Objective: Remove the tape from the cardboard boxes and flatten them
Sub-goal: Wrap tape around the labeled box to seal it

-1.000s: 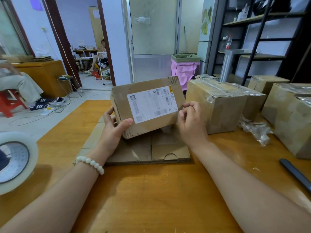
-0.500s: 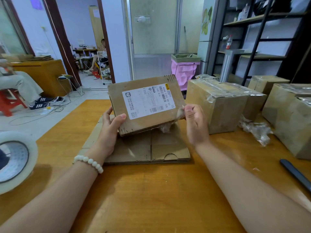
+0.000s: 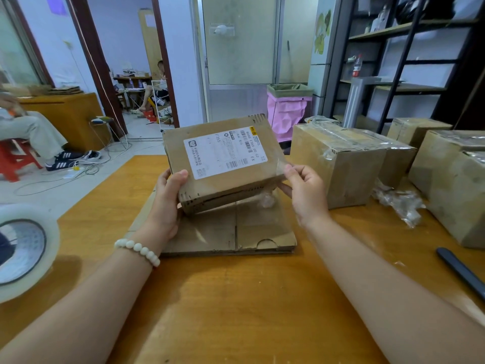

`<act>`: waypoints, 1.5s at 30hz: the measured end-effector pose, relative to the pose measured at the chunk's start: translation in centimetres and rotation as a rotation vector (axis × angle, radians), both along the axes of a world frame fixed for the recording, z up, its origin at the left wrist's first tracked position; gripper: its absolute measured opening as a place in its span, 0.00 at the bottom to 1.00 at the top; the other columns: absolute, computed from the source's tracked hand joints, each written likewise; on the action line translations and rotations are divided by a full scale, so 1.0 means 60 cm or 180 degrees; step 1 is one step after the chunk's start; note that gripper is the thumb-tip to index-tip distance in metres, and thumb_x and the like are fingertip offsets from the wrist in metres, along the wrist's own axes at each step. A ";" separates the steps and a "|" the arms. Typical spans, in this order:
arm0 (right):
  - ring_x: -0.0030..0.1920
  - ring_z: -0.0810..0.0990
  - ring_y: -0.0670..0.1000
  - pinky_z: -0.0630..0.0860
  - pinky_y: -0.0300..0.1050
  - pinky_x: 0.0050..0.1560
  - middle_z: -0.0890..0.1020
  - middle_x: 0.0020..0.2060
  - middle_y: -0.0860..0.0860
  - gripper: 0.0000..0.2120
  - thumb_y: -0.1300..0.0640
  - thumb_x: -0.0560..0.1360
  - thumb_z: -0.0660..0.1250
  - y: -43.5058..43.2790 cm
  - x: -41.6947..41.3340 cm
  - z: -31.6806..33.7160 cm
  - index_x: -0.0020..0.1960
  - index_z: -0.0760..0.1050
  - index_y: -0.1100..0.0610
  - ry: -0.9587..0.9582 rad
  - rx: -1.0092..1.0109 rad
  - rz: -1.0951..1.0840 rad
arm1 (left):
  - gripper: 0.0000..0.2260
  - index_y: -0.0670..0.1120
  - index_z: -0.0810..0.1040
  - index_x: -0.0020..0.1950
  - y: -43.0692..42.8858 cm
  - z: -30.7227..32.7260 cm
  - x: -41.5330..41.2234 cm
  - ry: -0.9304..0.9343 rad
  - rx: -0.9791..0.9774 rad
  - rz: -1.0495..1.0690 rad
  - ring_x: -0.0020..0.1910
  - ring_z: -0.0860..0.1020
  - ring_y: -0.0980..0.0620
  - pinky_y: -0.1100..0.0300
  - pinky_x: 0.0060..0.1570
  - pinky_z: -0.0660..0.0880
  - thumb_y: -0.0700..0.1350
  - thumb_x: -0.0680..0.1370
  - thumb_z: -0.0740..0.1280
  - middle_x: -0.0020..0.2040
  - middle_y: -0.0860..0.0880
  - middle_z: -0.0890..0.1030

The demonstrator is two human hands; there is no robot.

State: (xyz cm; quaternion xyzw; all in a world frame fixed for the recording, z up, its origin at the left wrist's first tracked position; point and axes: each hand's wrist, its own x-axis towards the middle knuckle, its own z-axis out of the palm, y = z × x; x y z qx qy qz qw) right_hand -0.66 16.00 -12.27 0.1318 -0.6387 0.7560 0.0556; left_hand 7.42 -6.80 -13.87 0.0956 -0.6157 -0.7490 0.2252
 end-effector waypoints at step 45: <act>0.39 0.69 0.46 0.65 0.37 0.35 0.69 0.42 0.49 0.12 0.60 0.73 0.67 -0.032 0.056 -0.004 0.45 0.63 0.52 0.0090 0.1999 0.0767 | 0.29 0.53 0.63 0.69 0.023 -0.023 -0.007 0.0351 -0.4580 0.1732 0.70 0.56 0.47 0.27 0.63 0.62 0.62 0.70 0.60 0.67 0.50 0.61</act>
